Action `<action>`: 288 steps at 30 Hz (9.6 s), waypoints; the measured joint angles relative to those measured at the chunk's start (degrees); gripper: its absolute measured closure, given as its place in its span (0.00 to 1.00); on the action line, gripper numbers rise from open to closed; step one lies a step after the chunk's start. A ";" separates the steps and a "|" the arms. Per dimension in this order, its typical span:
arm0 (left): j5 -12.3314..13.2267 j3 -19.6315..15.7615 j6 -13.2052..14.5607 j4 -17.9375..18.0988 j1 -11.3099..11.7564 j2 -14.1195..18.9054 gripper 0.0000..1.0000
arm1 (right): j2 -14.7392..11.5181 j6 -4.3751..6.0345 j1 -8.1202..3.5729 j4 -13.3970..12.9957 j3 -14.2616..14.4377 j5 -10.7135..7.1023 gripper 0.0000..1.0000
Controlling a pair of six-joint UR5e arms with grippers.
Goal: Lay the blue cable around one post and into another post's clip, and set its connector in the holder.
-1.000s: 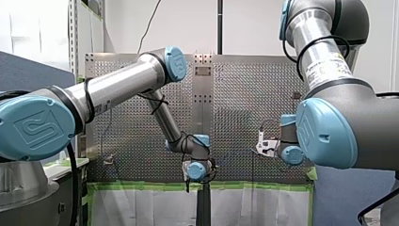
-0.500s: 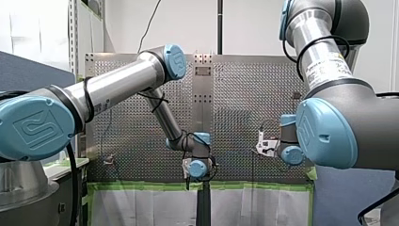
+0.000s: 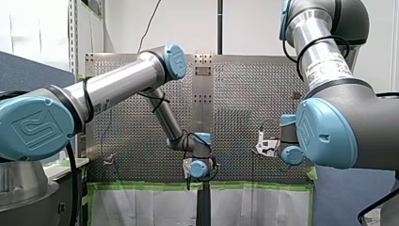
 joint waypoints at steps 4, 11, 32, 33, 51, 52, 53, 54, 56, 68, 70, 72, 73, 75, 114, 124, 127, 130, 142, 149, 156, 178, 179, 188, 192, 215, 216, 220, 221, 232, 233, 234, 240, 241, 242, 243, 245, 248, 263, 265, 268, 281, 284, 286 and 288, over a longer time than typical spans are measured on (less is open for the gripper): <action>0.05 0.01 -1.01 -0.02 0.15 0.01 0.85 | -0.01 0.00 0.00 0.04 0.00 -0.01 1.00; 0.06 0.00 -2.83 -0.12 0.40 0.01 0.85 | 0.00 0.00 0.00 0.12 0.00 -0.02 1.00; -0.29 1.93 -4.92 -5.88 0.95 0.00 0.91 | -0.01 -0.01 0.00 0.11 0.00 -0.02 1.00; -0.29 1.94 -4.93 -5.99 0.95 0.00 0.95 | -0.01 -0.01 0.00 0.10 0.00 -0.02 1.00; -0.05 1.99 -4.86 -6.24 0.98 0.00 0.97 | -0.02 0.00 0.00 -0.04 0.00 -0.01 1.00; -0.04 1.99 -4.87 -6.24 1.00 0.00 0.97 | -0.01 0.00 0.00 -0.04 0.00 -0.02 1.00; -0.03 1.99 -4.88 -6.24 1.01 0.00 0.97 | -0.01 0.00 0.00 -0.04 0.00 -0.01 1.00; -0.03 1.98 -4.90 -6.24 1.02 0.00 0.97 | -0.01 0.00 0.00 -0.04 0.00 -0.01 1.00; -0.06 1.98 -4.93 -6.24 1.03 0.00 1.00 | -0.01 0.00 0.00 -0.04 0.00 -0.01 1.00; -0.08 2.01 -4.95 -6.24 1.10 0.00 0.92 | 0.03 0.00 0.00 -0.04 0.00 -0.01 1.00; -0.07 2.01 -4.91 -6.24 1.11 0.00 0.89 | 0.03 0.00 0.00 -0.04 0.00 -0.02 1.00; -0.06 2.06 -4.82 -6.25 1.12 0.00 0.85 | 0.03 0.00 0.00 -0.06 0.00 -0.01 1.00; -0.05 2.13 -4.75 -6.34 1.12 0.00 0.85 | 0.03 -0.01 0.00 -0.08 0.00 -0.01 1.00; -0.02 2.28 -4.67 -6.79 1.10 0.01 0.74 | 0.04 -0.03 0.00 -0.11 -0.01 -0.02 1.00; 0.38 2.91 -5.31 -12.66 0.40 1.97 0.63 | 0.07 -0.91 -0.34 -0.69 0.00 -0.01 1.00; 0.42 2.92 -6.14 -12.66 0.78 1.95 0.63 | 0.07 -0.90 -0.34 -0.72 0.00 -0.01 1.00; 0.42 2.91 -6.31 -12.70 0.97 1.94 0.63 | 0.07 -0.91 -0.34 -0.74 0.00 -0.02 1.00; 0.42 2.91 -6.55 -12.83 1.19 1.94 0.63 | 0.07 -0.92 -0.34 -0.75 0.00 -0.01 1.00; 2.36 2.92 -7.63 -13.33 1.40 1.93 0.69 | 0.07 -0.88 -0.31 -0.74 0.00 -0.01 1.00; 3.53 2.92 -8.01 -13.36 1.42 1.93 0.89 | 0.07 -0.91 -0.33 -0.67 0.00 -0.02 1.00; 4.70 2.90 -8.18 -13.36 1.43 1.93 0.98 | 0.07 -0.96 -0.29 -0.47 0.00 -0.01 1.00; 4.96 2.76 -4.36 -12.08 -2.23 1.95 0.98 | 0.07 -2.50 -0.35 1.12 1.60 3.79 1.00; 4.96 2.75 -4.13 -11.96 -2.48 1.95 0.98 | 0.07 -2.52 -0.35 1.02 1.77 4.03 1.00; 4.93 2.77 -2.76 -10.98 -5.03 1.97 0.98 | 0.14 -3.35 -0.34 0.56 3.32 4.72 1.00; 4.97 2.80 -2.92 -10.70 -5.75 1.95 0.98 | 0.15 -3.97 -0.16 0.14 3.87 4.89 1.00; 4.97 2.81 -3.97 -10.55 -5.56 1.96 0.98 | 0.09 -6.90 2.07 -1.44 4.18 -2.81 1.00; 4.96 2.81 -3.99 -10.55 -5.53 1.96 0.98 | 0.08 -7.09 2.08 -1.26 4.23 -2.78 1.00; 4.98 2.81 -4.18 -10.55 -5.37 1.96 0.98 | 0.08 -7.96 2.20 -1.01 4.48 -2.45 1.00; 4.98 2.81 -4.20 -10.55 -5.33 1.96 0.98 | 0.08 -8.08 2.26 -0.99 4.52 -2.45 1.00; 4.99 2.81 -4.47 -10.55 -4.84 1.95 0.98 | 0.09 -8.89 2.84 -0.61 5.36 -1.88 1.00; 4.99 2.81 -4.48 -10.55 -4.82 1.94 0.98 | 0.09 -8.89 2.86 -0.95 5.74 -1.53 1.00; 4.98 2.81 -4.49 -10.55 -4.82 1.94 0.98 | 0.09 -8.89 2.87 -1.20 5.97 -1.21 1.00; 4.97 2.81 -4.52 -10.55 -4.83 1.96 0.98 | 0.09 -8.87 2.78 -1.78 6.91 1.71 1.00; 4.97 2.81 -4.52 -10.55 -4.86 1.97 0.98 | 0.09 -8.81 2.69 -1.91 7.14 2.19 1.00; 4.98 2.81 -4.52 -10.54 -4.89 1.98 0.98 | 0.09 -8.64 2.55 -2.16 7.46 2.84 1.00; 4.98 2.81 -4.52 -10.55 -4.91 1.97 0.98 | 0.08 -8.47 2.42 -2.41 7.68 3.30 1.00; 4.98 2.81 -4.52 -10.55 -4.96 1.95 0.98 | 0.08 -7.83 2.11 -2.96 8.00 4.34 1.00; 4.97 2.81 -4.52 -10.59 -4.95 1.95 0.98 | 0.08 -6.59 1.43 -3.41 8.15 5.83 1.00; 4.90 2.80 -4.37 -10.63 -4.84 1.95 0.98 | 0.14 -4.11 -3.47 -1.64 7.32 8.25 1.00; 4.92 2.81 -4.21 -10.61 -4.91 1.96 0.98 | 0.15 -4.03 -4.20 -0.93 7.31 7.90 1.00; 4.96 2.81 -3.48 -10.53 -5.17 1.95 0.98 | 0.16 -3.95 -5.77 0.40 7.30 6.61 1.00; 4.85 5.41 -2.39 -10.40 -6.77 1.92 0.98 | 0.16 -3.02 -9.61 -0.59 6.45 1.21 1.00; 3.82 6.49 -2.40 -11.07 -7.39 1.90 0.98 | 0.16 -2.87 -9.57 -0.65 6.16 1.00 1.00; 3.02 7.00 -2.47 -11.37 -7.79 1.88 0.98 | 0.16 -2.84 -9.53 -0.52 5.95 0.84 1.00; 2.56 7.25 -2.60 -11.64 -8.05 1.86 0.98 | 0.16 -2.83 -9.47 -0.14 5.60 0.60 1.00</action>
